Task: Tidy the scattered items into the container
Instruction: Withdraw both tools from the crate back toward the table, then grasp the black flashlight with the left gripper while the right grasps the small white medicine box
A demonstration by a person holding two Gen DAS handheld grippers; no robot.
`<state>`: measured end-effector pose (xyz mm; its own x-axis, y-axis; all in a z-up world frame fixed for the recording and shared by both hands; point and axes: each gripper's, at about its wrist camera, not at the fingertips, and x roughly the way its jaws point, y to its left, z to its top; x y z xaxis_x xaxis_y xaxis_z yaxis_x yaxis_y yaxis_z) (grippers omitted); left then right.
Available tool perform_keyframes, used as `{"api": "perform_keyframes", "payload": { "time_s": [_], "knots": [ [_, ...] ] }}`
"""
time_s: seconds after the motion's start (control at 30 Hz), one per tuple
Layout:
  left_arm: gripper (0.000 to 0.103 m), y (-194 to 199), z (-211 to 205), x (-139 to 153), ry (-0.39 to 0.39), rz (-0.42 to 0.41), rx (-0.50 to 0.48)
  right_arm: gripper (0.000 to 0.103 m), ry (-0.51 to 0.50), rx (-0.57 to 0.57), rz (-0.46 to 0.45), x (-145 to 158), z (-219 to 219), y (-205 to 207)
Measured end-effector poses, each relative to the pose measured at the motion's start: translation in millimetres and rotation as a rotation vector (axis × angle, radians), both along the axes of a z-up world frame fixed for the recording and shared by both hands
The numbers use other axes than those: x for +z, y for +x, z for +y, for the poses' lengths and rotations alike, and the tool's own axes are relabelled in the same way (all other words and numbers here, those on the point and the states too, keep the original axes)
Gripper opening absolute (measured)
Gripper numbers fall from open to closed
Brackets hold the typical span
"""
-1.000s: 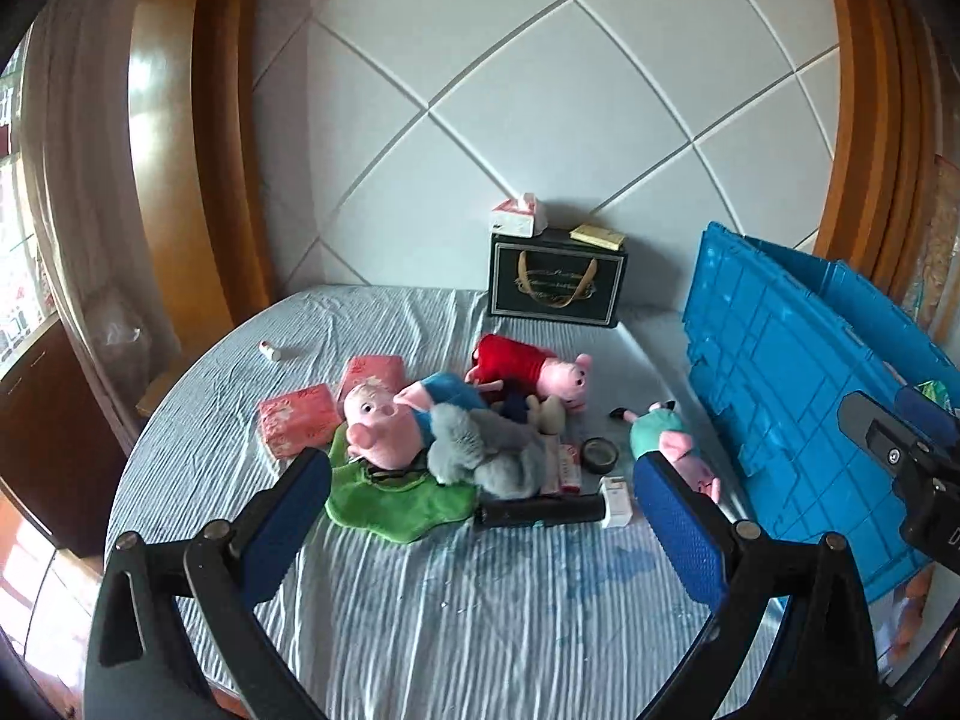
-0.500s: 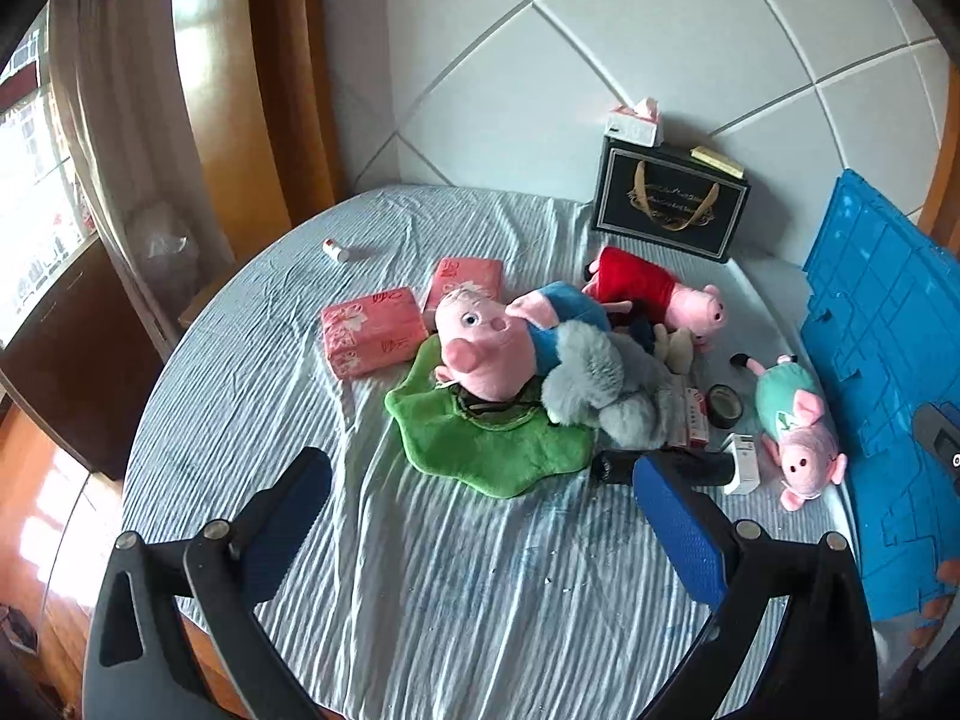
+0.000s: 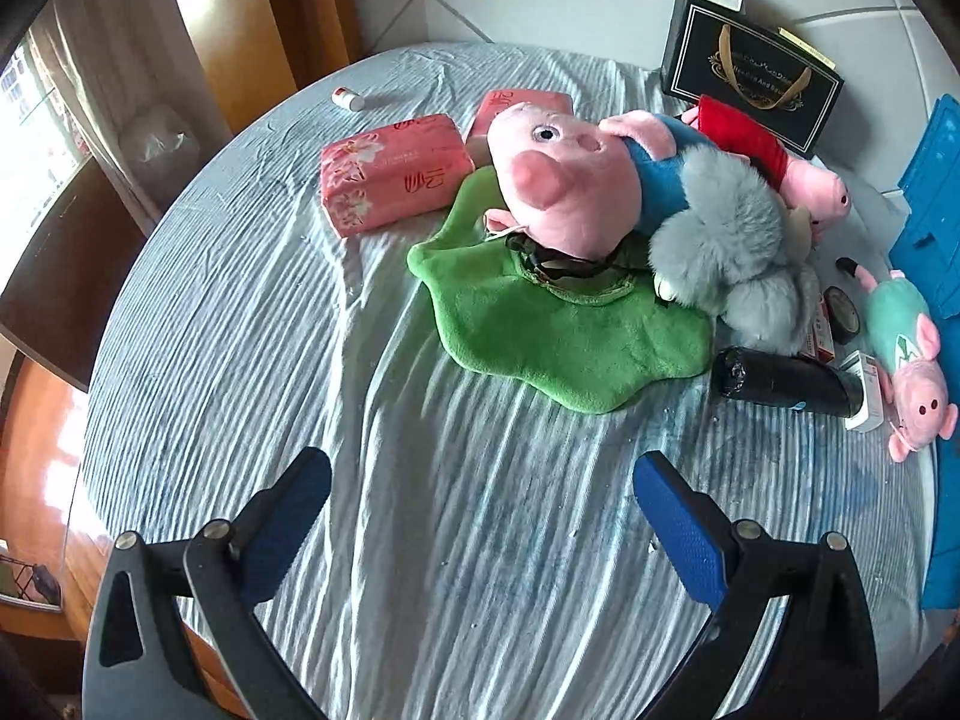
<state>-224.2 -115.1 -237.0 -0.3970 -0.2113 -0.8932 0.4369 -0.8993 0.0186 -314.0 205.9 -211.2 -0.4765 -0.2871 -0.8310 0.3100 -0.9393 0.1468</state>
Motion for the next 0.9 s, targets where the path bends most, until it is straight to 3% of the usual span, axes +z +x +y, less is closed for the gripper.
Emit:
{"api": "perform_keyframes", "payload": {
  "time_s": [0.17, 0.53, 0.77, 0.9],
  "knots": [
    [0.102, -30, 11, -5, 0.022, 0.019, -0.155, 0.103, 0.041, -0.093, -0.061, -23, 1, -6],
    [0.102, -99, 124, -25, 0.013, 0.013, -0.595, 0.103, 0.061, -0.24, -0.118, -45, 29, 2],
    [0.102, -138, 159, -56, -0.008, -0.065, -0.692, 0.103, 0.063, -0.272, -0.14, -52, 36, 1],
    [0.1, -157, 164, -79, 0.018, -0.098, -0.679, 0.103, 0.073, -0.266, -0.149, -57, 35, -2]
  ]
}}
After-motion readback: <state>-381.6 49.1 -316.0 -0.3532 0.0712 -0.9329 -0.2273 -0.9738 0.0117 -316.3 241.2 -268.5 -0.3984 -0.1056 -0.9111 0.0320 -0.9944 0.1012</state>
